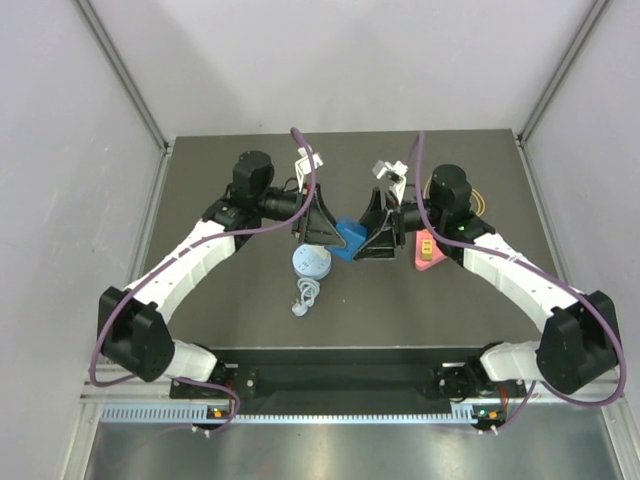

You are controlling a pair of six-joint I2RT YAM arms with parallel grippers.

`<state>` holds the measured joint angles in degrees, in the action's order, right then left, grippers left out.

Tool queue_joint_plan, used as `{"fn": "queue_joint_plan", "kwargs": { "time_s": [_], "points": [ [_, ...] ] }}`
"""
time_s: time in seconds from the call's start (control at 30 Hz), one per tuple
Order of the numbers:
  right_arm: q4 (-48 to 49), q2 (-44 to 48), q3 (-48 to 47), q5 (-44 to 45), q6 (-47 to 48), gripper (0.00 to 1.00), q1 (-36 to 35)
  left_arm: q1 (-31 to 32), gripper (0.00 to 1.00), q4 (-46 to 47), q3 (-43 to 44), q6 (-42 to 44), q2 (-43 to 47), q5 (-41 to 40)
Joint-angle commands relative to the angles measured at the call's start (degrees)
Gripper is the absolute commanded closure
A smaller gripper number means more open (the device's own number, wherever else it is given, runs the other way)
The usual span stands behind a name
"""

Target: Insert the plug

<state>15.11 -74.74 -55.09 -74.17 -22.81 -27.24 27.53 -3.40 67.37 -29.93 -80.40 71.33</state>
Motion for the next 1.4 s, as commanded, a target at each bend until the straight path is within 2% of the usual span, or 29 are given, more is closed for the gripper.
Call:
{"fn": "queue_joint_plan", "kwargs": {
  "time_s": [0.0, 0.03, 0.07, 0.1, 0.17, 0.2, 0.23, 0.27, 0.3, 0.37, 0.4, 0.47, 0.5, 0.53, 0.57, 0.6, 0.77, 0.87, 0.9, 1.03, 1.13, 1.37],
  "points": [
    [6.95, -0.32, 0.24, -0.62, -0.48, 1.00, -0.79, 0.33, 0.32, 4.79, -0.58, -0.39, 0.07, 2.84],
    [6.95, -0.49, 0.33, -0.62, -0.48, 1.00, -0.79, 0.33, 0.37, 6.11, -0.84, -1.09, 0.33, 3.02],
    [6.86, -0.84, 0.42, -0.71, -0.31, 1.00, -0.88, 0.33, 0.52, 7.86, -1.19, -2.22, 0.68, 3.29],
    [6.51, -0.85, 0.68, -0.80, 0.13, 1.00, -0.88, 0.33, 0.60, 10.06, -2.32, -5.63, 1.21, 3.55],
    [3.20, -1.28, 0.51, -0.10, 2.57, 0.88, -0.62, 0.24, 0.76, 16.30, -3.30, -10.47, 2.26, 3.55],
    [1.51, -1.37, 0.25, 0.25, 3.81, 0.76, -0.36, 0.33, 0.90, 17.10, -3.56, -11.28, 2.53, 2.77],
    [0.28, -1.46, -0.10, 0.60, 4.78, 0.73, -0.18, 0.25, 1.00, 17.11, -3.48, -11.72, 2.70, 2.41],
    [-0.43, -1.81, -0.54, 1.65, 5.49, 0.68, 0.00, 0.24, 1.00, 16.41, -3.39, -11.99, 2.79, 2.06],
    [-1.92, -1.81, -0.89, 2.18, 5.75, 0.52, 0.17, 0.24, 1.00, 15.88, -3.22, -11.90, 2.97, 1.88],
    [-2.63, -1.64, -1.42, 3.76, 5.85, 0.43, 0.88, 0.33, 1.00, 11.52, -3.13, -10.68, 3.67, 0.31],
    [-3.68, -1.38, -1.51, 4.64, 5.76, 0.35, 1.23, 0.16, 1.00, 8.70, -2.43, -7.45, 3.93, -0.48],
    [-4.74, -0.50, -1.34, 7.36, 5.41, 0.25, 2.72, 0.07, 1.00, -0.77, -0.85, -1.39, 4.46, -4.43],
    [-5.09, -0.15, -1.07, 8.33, 5.14, 0.14, 3.42, 0.07, 1.00, -9.26, 0.55, 4.82, 4.72, -6.36],
    [-6.31, 0.21, -0.46, 10.08, 4.62, 0.09, 4.99, 0.07, 1.00, -12.82, 1.17, 7.93, 5.07, -10.99],
    [-6.32, 1.08, 0.07, 10.97, 4.09, 0.01, 5.79, 0.07, 1.00, -15.65, 1.62, 12.48, 5.43, -12.69],
    [-6.15, 1.61, 0.77, 12.02, 3.39, 0.00, 6.67, -0.02, 1.00, -19.41, 1.62, 14.27, 5.69, -14.45],
    [-5.44, 5.82, 5.43, 17.21, 0.13, 0.00, 10.72, -0.02, 1.00, -25.59, -0.05, 23.75, 9.20, -25.34],
    [-9.12, 8.19, 5.87, 20.99, 0.39, 0.00, 11.34, -0.02, 1.00, -31.04, -0.23, 30.78, 11.49, -38.42],
    [-9.75, 8.73, 5.96, 21.78, 0.48, 0.00, 11.42, -0.02, 1.00, -32.36, 0.04, 32.12, 11.84, -45.59],
    [-11.24, 11.45, 6.75, 24.50, 0.13, 0.00, 11.51, 0.07, 1.00, -41.22, 2.58, 37.48, 10.27, -60.67],
    [-11.86, 12.25, 6.49, 25.22, -0.92, 0.00, 11.51, -0.02, 1.00, -43.62, 2.85, 39.50, 8.68, -64.30],
    [-11.25, 13.83, 8.15, 25.83, -2.15, 0.00, 11.51, 0.07, 1.00, -40.29, -5.05, 41.62, 9.74, -59.56]
  ]
}}
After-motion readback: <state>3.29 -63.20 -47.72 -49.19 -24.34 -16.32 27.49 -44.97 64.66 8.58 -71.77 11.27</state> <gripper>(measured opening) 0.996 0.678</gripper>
